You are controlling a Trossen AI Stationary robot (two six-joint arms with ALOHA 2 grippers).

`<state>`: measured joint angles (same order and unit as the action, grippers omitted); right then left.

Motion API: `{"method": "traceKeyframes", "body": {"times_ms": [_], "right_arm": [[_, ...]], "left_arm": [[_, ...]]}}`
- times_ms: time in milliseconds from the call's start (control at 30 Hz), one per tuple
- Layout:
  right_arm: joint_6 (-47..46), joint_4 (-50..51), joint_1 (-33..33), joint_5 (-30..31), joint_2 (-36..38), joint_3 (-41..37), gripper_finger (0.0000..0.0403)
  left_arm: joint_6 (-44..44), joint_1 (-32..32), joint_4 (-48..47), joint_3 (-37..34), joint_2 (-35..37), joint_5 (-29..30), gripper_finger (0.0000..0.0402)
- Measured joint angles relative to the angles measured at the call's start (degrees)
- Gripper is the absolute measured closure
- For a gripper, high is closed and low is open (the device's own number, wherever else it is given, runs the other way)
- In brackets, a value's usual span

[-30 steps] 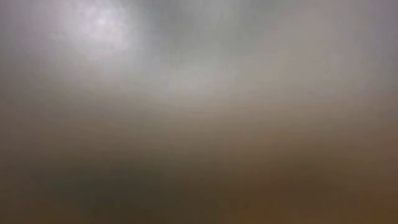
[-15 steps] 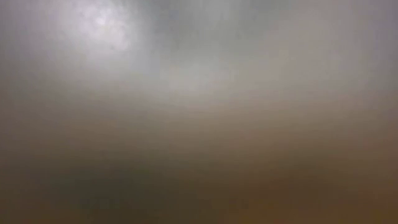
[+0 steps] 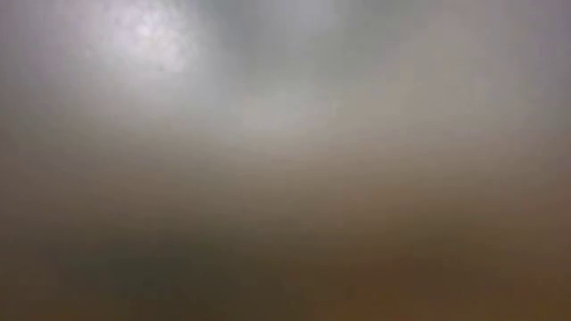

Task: Sort silverware by color (type)
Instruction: Put the blue fork into the yellow bin

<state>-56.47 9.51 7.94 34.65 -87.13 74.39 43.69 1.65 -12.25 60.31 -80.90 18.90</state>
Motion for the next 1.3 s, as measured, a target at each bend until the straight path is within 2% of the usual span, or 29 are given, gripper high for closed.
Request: {"method": "traceKeyframes", "body": {"times_ms": [467, 600, 767, 1033, 1100, 1167, 1300], "right_arm": [[-5.3, -1.5, 0.1, -2.6, -4.8, 0.2, 0.0301], [-5.6, -2.2, 0.1, -4.5, -5.4, 0.7, 0.0326], [-1.0, -0.7, -0.1, -7.8, -5.2, 1.3, 0.0385], [2.8, -0.4, 0.0, -11.8, -4.5, 3.2, 0.0395], [4.1, 0.6, 0.0, -14.5, -4.3, 3.5, 0.0395], [6.6, 3.6, 0.2, -19.9, -4.1, 4.6, 0.0395], [8.9, 15.4, 0.2, -27.6, -3.9, 5.8, 0.0395]], "left_arm": [[-1.2, 0.0, 0.3, 0.0, 0.0, 1.1, 0.0400], [-1.2, 0.0, -1.3, 0.0, -0.1, 1.5, 0.0400], [-1.2, 0.2, -0.3, 0.1, 0.1, 5.8, 0.0400], [-1.2, 0.5, -0.4, 0.1, 0.0, 6.3, 0.0401], [-1.3, 0.5, -0.8, 0.1, 0.0, 5.8, 0.0401], [-2.7, 0.5, -1.5, 0.0, 0.2, 3.7, 0.0401], [-6.2, 0.0, -3.6, 0.0, 0.7, -1.5, 0.0401]]}}
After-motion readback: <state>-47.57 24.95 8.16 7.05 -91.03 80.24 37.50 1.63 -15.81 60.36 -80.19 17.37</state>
